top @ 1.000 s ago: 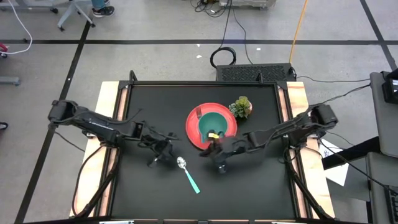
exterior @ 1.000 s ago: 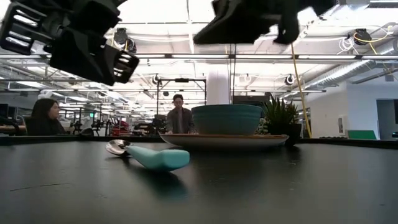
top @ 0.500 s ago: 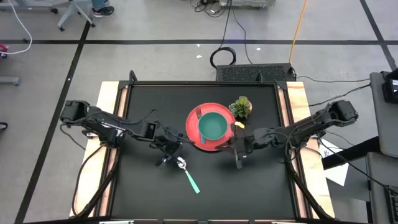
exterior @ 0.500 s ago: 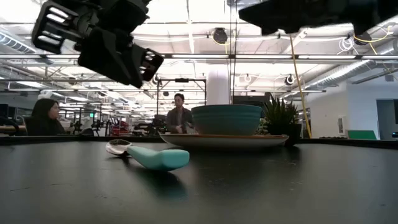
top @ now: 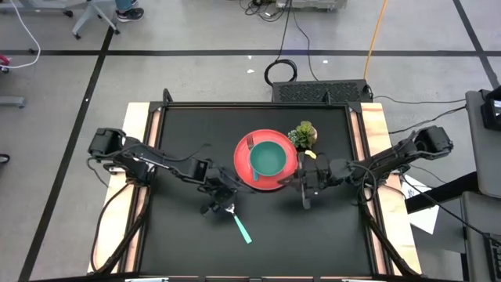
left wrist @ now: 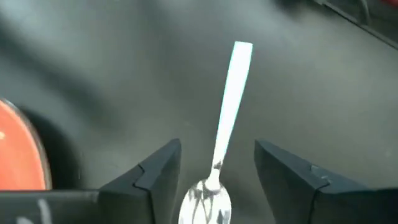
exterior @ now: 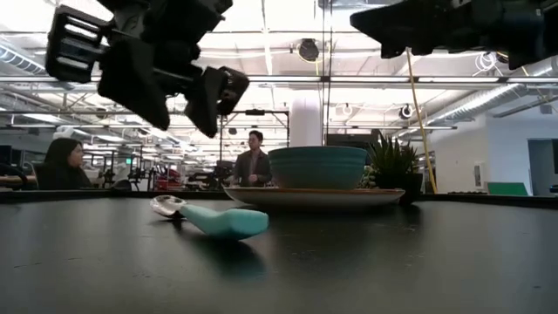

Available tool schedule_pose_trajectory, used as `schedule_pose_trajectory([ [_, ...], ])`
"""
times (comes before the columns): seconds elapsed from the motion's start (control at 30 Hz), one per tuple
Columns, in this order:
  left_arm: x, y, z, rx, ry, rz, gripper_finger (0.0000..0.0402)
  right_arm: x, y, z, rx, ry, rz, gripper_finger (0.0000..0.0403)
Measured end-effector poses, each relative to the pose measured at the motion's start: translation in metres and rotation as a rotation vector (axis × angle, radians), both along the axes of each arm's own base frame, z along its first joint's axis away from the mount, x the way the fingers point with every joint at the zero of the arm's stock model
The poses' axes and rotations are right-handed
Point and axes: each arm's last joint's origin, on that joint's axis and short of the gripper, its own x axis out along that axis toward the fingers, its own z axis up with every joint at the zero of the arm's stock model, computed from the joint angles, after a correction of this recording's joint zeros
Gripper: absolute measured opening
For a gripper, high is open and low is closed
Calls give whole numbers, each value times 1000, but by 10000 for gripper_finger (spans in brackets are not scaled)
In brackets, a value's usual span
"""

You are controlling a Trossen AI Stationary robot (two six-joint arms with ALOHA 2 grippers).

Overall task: Set table place
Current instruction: Put the blue spoon into the green bowl

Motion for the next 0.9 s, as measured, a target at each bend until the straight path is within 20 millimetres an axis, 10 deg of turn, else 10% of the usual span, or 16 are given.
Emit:
schedule_pose_trajectory([
  [0.9,48,-40,-21,177,210,-154,209,-6,-5,4,26,16,-19,0],
])
